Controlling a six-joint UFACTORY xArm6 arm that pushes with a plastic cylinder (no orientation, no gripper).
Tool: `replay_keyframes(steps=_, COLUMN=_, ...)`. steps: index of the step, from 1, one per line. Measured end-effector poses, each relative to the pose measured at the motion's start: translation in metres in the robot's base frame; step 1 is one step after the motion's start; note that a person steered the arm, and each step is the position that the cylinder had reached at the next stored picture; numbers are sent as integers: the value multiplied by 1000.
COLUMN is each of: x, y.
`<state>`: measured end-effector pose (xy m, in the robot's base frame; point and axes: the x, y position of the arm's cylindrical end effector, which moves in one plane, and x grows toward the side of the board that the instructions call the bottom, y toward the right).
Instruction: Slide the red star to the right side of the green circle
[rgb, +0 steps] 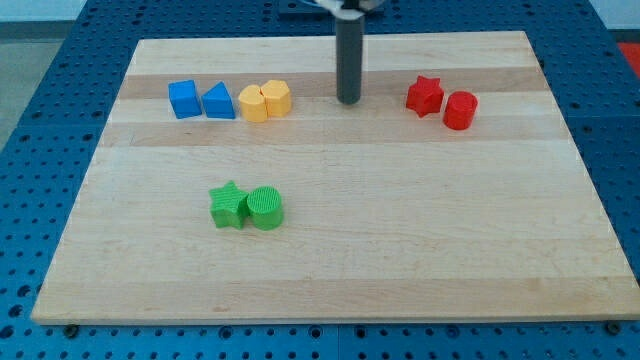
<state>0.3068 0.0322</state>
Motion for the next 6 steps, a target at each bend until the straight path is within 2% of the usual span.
replay_keyframes(steps=1, x=-30, y=5)
replay_keyframes(steps=2, x=-42, y=41)
replay_keyframes(steps=3, x=-39, y=102)
replay_keyframes(steps=5, x=-8, y=116)
replay_keyframes(steps=6, x=25, y=111)
